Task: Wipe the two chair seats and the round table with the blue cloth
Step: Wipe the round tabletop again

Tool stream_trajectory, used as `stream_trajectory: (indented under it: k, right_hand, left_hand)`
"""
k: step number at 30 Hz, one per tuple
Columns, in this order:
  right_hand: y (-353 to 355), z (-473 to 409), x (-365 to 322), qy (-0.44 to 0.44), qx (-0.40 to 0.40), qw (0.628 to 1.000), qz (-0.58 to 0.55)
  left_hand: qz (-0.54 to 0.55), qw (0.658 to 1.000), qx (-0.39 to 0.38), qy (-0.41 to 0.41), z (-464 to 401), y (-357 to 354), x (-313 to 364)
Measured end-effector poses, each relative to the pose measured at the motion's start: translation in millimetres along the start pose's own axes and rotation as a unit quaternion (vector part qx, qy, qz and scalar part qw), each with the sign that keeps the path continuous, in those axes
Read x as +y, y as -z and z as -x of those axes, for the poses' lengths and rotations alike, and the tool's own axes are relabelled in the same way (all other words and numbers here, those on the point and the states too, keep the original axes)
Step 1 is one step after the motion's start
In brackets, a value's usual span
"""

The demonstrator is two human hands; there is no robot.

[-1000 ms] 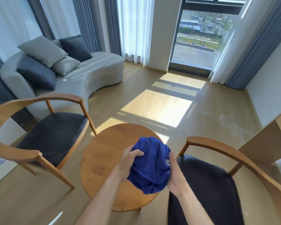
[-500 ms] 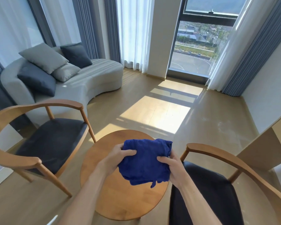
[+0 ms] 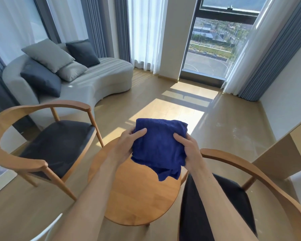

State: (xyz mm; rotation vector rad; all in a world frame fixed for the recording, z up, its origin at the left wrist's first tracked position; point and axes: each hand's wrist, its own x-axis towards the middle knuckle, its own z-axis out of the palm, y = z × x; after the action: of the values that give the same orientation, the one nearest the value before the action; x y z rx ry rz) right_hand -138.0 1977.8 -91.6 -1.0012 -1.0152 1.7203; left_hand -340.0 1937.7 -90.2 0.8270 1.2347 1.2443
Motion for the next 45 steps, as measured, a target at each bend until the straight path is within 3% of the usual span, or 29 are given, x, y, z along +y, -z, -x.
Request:
stream_trajectory:
  k: [3,8,14,18,25,28,34,39,42,45]
  right_hand:
    - [-0.4,1.8,-0.5,-0.042,-0.019,0.996,-0.075]
    - [7.8,4.3,-1.2,-0.041,-0.048,0.998,-0.002]
    - [11.6,10.7,8.3,-0.036,-0.029,0.999,-0.022]
    - [12.9,11.9,17.1,-0.032,-0.014,0.999,-0.036]
    - [9.4,9.2,16.1,-0.017,-0.002,0.998,-0.052]
    - [9.6,7.4,13.5,-0.039,-0.019,0.998,-0.046]
    - [12.8,10.6,22.9,-0.134,-0.19,0.972,-0.029]
    - [17.5,1.2,31.1,-0.159,-0.082,0.983,-0.029]
    - [20.9,-4.1,27.2,-0.172,-0.059,0.983,-0.008]
    - [23.4,-6.5,24.3,-0.127,-0.035,0.991,0.006]
  left_hand:
    - [-0.026,0.995,-0.093,0.035,4.5,2.2,-3.1]
    - [0.078,0.996,0.022,0.026,8.1,-3.9,1.0]
    - [-0.137,0.989,0.051,-0.034,9.0,4.9,-2.3]
    - [-0.154,0.988,0.02,-0.02,11.0,8.6,-5.3]
    - [-0.077,0.989,-0.097,0.078,15.4,22.3,-8.1]
    - [-0.042,0.986,-0.109,0.12,18.1,24.9,-13.2]
    - [0.097,0.986,-0.065,0.123,14.6,23.9,-21.3]
    - [0.099,0.978,-0.103,0.154,13.5,28.5,-22.7]
    - [0.069,0.976,-0.132,0.162,10.6,31.7,-26.2]
    - [0.047,0.982,-0.111,0.147,5.0,31.9,-29.8]
